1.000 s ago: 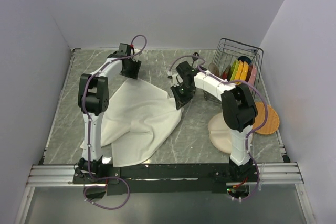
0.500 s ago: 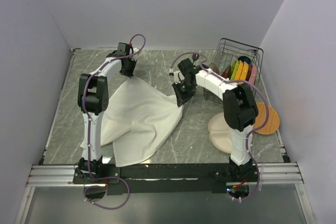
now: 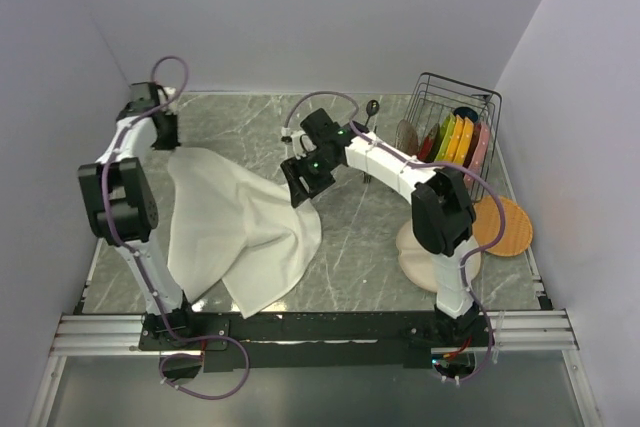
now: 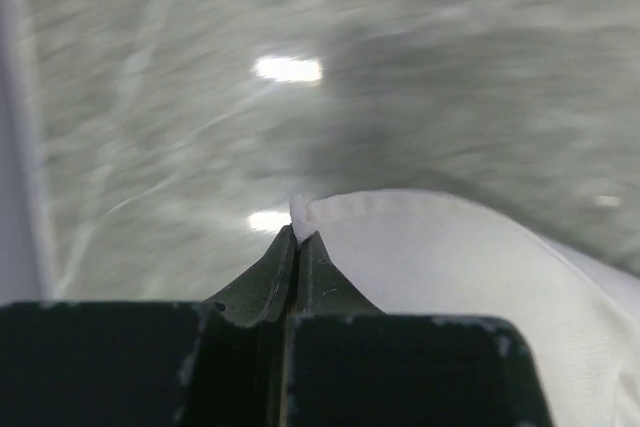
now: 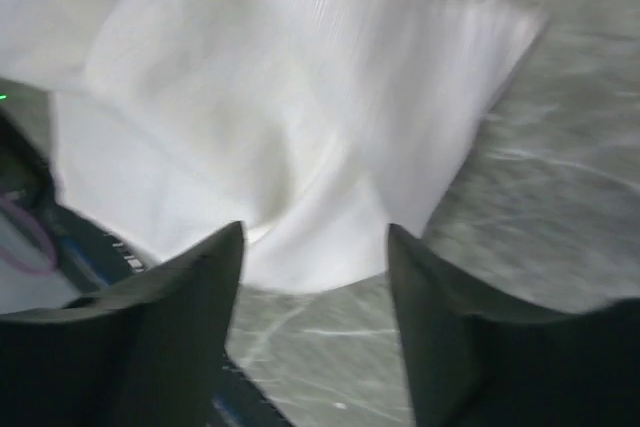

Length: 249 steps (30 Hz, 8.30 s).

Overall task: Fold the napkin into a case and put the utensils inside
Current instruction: Pick up the crumpled napkin from the corner of the board, then flatten out the crumpled napkin at the center of the board, then fold and flatten the napkin at the center of the board.

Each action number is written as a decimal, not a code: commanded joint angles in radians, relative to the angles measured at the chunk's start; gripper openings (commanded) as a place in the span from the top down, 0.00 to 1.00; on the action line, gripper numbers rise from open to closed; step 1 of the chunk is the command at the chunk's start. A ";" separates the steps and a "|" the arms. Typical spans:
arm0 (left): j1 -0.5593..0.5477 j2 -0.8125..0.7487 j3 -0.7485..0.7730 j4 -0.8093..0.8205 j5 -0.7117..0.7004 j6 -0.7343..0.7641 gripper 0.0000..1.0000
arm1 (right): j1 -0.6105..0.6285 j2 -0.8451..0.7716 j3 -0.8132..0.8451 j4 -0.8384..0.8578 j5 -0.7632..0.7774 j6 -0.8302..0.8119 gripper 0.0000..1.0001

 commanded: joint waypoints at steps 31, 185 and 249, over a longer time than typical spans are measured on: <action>0.078 -0.142 -0.193 0.043 0.053 0.048 0.99 | 0.026 0.399 0.410 0.158 0.360 0.177 0.42; 0.134 0.127 0.123 0.342 0.177 -0.116 0.19 | -0.285 0.263 0.312 0.530 0.317 0.088 0.16; 0.041 0.058 0.135 0.036 0.366 0.142 0.99 | -0.385 0.304 0.456 0.252 -0.074 0.229 0.02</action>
